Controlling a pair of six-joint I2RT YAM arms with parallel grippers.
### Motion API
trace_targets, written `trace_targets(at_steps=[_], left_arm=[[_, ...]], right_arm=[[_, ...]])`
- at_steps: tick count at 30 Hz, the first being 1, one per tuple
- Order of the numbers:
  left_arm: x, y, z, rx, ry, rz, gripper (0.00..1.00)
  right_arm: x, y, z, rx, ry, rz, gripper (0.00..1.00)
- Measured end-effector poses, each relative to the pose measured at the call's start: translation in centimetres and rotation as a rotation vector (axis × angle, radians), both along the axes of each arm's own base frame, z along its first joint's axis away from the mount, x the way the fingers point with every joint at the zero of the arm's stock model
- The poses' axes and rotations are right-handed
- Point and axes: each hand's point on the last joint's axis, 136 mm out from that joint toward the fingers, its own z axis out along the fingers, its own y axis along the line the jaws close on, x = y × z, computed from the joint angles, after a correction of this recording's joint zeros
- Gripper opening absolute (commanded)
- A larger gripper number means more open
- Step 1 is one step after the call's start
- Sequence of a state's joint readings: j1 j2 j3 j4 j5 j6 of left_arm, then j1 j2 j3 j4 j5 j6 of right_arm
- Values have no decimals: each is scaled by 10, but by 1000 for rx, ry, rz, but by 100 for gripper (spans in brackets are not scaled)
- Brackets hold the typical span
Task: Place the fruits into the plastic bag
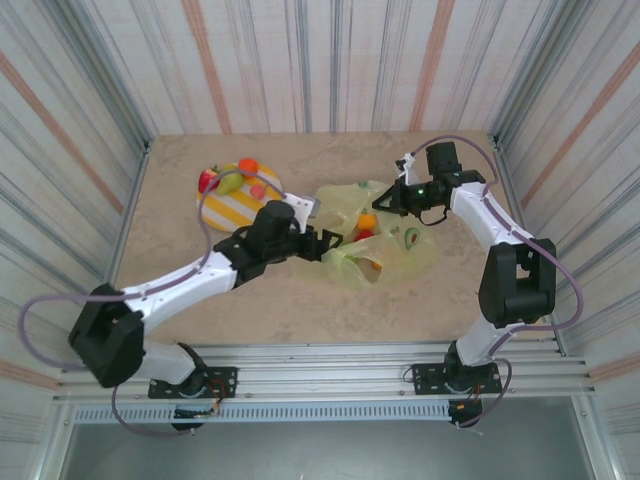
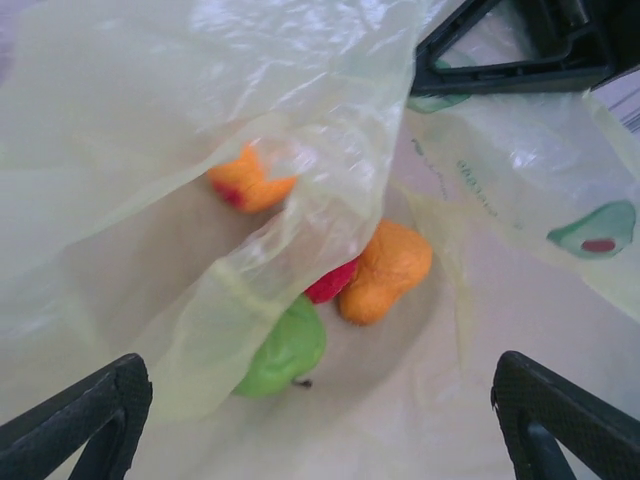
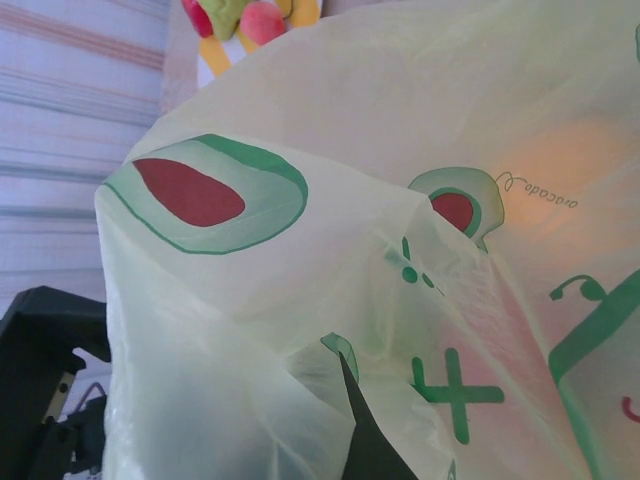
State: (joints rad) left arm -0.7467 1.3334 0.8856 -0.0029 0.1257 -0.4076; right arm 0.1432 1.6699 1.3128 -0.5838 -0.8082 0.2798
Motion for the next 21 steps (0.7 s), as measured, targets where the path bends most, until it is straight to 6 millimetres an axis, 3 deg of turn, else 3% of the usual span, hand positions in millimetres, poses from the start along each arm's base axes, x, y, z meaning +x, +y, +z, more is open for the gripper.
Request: trace_targets(at_steps=[4,7,11,16,21], left_arm=[[-6,40,-5,4,14,101,93],[-15,69,-25,23,57,192,93],[-22,78,-57,63,153,238,88],[-20,68,-101,117,282,230,59],[-21,50,-127,107,373,184,13]], right_arm=[[0,0,0,0,0,0,0],[0,0,0,0,0,0,0],[1,0,-4,-1,8,0,0],[2,0,-6,-2,11,0,0],[2,0,-6,-3,10,-1,0]])
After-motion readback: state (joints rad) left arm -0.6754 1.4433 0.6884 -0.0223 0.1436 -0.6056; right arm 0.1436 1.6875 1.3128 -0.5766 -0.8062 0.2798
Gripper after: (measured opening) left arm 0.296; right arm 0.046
